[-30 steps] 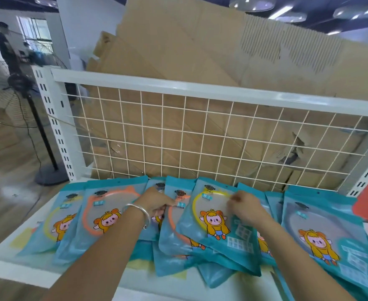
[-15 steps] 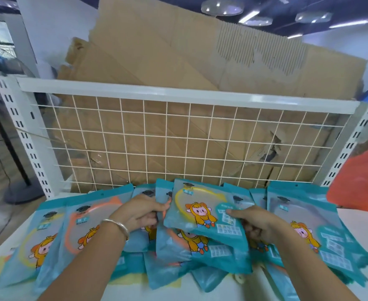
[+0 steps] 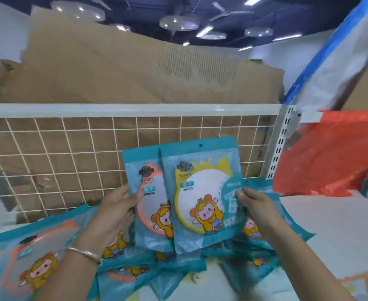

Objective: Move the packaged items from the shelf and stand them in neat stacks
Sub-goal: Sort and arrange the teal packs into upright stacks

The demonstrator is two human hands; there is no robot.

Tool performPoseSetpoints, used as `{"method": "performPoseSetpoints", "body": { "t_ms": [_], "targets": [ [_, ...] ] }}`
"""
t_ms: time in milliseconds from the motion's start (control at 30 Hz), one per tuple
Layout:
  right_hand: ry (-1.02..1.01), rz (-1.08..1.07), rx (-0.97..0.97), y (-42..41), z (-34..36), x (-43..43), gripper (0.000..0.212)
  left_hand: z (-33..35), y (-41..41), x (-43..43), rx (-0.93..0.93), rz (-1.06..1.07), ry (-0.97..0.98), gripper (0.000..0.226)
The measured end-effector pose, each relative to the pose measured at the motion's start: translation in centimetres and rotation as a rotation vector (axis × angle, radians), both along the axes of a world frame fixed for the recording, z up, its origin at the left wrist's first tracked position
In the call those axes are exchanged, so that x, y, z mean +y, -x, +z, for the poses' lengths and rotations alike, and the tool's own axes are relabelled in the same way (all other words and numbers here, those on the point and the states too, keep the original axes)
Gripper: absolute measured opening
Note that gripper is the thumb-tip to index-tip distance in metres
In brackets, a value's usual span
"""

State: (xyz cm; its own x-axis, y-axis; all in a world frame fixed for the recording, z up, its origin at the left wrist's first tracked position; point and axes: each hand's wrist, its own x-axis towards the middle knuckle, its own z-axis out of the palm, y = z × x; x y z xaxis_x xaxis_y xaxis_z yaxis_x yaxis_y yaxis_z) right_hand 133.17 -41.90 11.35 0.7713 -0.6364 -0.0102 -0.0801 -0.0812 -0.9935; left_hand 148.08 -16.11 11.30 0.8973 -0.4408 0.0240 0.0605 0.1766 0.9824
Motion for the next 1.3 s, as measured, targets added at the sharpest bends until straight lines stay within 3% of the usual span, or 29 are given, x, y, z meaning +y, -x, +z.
{"method": "performPoseSetpoints", "body": {
  "t_ms": [133, 300, 667, 767, 900, 1300],
  "targets": [
    [0.040, -0.199, -0.112, 5.9, 0.0, -4.8, 0.025, 0.3, 3.3, -6.1, -0.083, -0.039, 0.047, 0.018],
    [0.003, -0.444, -0.199, 14.7, -0.3, -11.0, 0.024, -0.9, 9.1, -15.6, -0.057, -0.156, 0.117, 0.021],
    [0.038, -0.780, -0.124, 31.0, -3.5, -22.0, 0.025, -3.4, 20.0, -31.2, -0.103, -0.318, 0.110, 0.028],
    [0.028, -0.837, -0.141, 33.3, -4.3, -23.9, 0.028, -3.9, 21.5, -34.7, -0.115, -0.338, 0.102, 0.035],
    [-0.025, -0.906, -0.160, 34.9, -5.2, -26.9, 0.029, -4.7, 23.1, -39.6, -0.159, -0.386, 0.098, 0.017],
    [0.027, -0.972, -0.136, 37.0, -5.9, -44.7, 0.024, -5.8, 25.1, -58.6, -0.069, -0.497, 0.175, 0.024]
  ]
}}
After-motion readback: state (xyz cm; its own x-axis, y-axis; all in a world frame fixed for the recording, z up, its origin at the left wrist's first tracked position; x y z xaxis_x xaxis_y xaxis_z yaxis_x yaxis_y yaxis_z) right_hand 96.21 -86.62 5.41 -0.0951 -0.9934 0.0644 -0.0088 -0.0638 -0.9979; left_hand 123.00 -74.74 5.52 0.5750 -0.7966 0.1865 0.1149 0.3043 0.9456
